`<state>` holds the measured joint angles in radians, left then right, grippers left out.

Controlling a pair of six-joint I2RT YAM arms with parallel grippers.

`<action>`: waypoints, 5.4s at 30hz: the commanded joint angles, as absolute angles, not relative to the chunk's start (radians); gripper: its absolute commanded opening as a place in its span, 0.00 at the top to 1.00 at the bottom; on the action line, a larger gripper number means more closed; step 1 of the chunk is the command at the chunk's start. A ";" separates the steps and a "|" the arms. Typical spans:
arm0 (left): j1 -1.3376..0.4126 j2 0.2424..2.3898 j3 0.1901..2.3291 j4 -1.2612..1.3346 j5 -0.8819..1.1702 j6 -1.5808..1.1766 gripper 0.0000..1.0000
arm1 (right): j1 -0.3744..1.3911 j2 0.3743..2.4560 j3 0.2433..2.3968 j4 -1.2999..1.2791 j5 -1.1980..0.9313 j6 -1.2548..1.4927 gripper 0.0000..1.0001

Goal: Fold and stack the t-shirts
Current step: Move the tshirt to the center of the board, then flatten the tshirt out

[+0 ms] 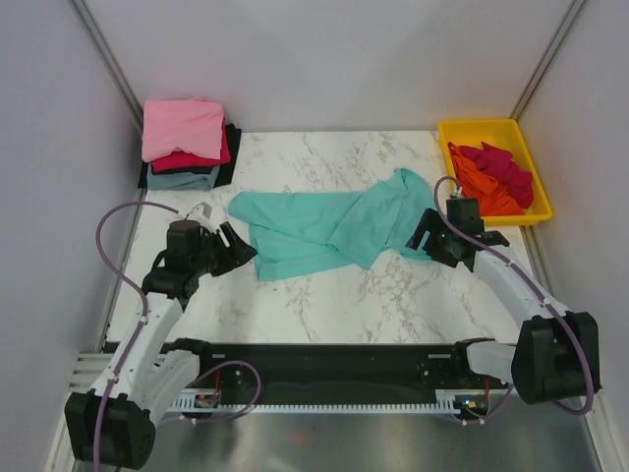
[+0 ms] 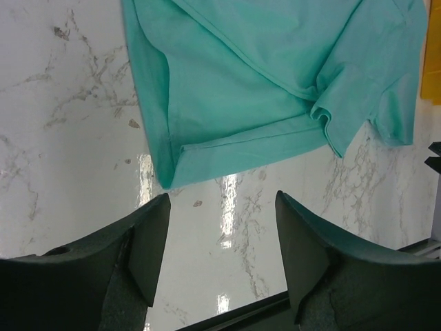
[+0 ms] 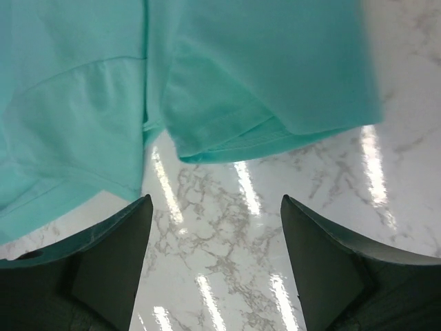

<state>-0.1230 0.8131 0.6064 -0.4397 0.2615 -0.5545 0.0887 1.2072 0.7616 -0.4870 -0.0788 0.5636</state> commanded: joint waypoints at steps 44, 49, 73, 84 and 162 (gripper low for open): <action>-0.055 1.132 0.818 -0.272 0.046 -0.583 0.27 | 0.549 1.333 0.675 -0.212 0.181 0.732 1.00; -0.006 1.395 0.934 -0.212 0.066 -0.595 0.34 | 0.551 1.177 0.606 -0.219 0.222 0.785 1.00; 0.031 1.805 1.022 0.066 0.003 -0.752 0.44 | 0.543 1.157 0.632 -0.224 0.178 0.673 1.00; 0.025 1.818 0.966 0.069 0.003 -0.825 0.52 | 0.514 1.201 0.646 -0.222 0.178 0.647 1.00; 0.124 1.695 1.517 -0.652 0.287 -0.356 0.07 | 0.314 2.034 2.117 -0.588 0.324 0.371 0.02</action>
